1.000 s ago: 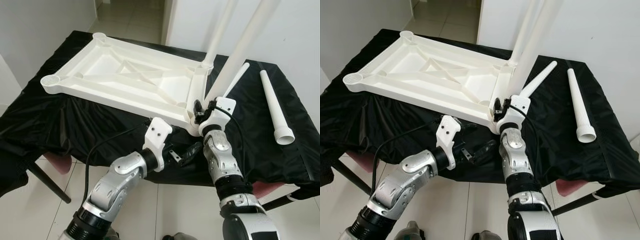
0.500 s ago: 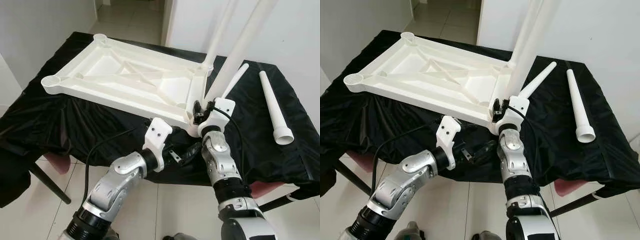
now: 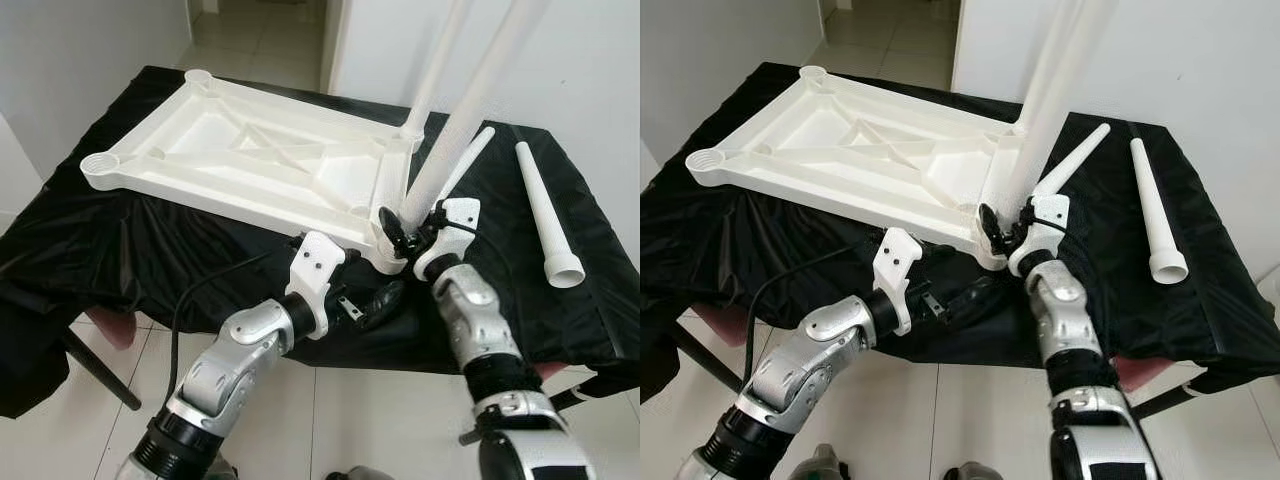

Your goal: Building children table

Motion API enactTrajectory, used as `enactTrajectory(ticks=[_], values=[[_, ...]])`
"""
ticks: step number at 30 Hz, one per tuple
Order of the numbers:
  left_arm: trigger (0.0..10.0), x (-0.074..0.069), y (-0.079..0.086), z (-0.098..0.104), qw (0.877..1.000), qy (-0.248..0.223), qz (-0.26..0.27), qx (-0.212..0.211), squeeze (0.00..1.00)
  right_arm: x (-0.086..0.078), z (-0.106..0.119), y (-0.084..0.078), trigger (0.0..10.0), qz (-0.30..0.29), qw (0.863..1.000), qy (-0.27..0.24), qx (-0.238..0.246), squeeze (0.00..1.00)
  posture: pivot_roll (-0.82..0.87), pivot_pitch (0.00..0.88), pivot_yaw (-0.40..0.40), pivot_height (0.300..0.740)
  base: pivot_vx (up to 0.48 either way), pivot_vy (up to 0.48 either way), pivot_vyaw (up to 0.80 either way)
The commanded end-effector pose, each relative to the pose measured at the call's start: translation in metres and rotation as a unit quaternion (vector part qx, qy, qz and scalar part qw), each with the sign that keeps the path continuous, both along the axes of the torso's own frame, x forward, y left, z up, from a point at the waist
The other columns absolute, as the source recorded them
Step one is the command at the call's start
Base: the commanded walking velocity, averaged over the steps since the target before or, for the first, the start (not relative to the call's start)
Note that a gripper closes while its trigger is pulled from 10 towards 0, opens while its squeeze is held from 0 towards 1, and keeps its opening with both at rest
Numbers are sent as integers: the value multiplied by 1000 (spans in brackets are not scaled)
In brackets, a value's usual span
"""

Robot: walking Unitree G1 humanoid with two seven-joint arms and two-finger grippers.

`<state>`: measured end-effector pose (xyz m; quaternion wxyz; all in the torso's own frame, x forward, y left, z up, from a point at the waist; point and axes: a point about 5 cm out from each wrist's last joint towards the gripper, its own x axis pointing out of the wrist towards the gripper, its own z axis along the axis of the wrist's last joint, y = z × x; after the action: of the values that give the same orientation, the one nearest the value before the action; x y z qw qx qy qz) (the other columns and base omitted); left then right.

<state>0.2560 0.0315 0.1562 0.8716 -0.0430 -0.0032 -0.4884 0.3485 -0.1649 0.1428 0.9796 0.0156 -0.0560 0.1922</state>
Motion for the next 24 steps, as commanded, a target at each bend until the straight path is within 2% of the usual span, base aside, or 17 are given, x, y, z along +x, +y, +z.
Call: enactTrajectory(ticks=[1,6,7,10,24], values=[[10000,-1,-3,3,999,-14,-34,3,0,1,-3,-2,10000,26,999,16,-8,0,82,0,-72,740,0,0,0],[10000,-1,-3,3,999,-14,-32,1,0,4,-5,-14,10000,84,995,29,-52,0,86,0,-71,740,0,0,0],[10000,-1,-3,3,999,-14,-32,1,0,4,-5,-14,10000,84,995,29,-52,0,86,0,-71,740,0,0,0],[10000,-1,-3,4,999,-14,-29,-1,0,7,-6,-16,10000,134,988,44,-69,0,96,0,-73,740,0,0,0],[10000,0,0,6,1000,-14,-20,-2,0,16,-2,-17,10000,155,982,57,-89,0,111,0,-78,740,0,0,0]])
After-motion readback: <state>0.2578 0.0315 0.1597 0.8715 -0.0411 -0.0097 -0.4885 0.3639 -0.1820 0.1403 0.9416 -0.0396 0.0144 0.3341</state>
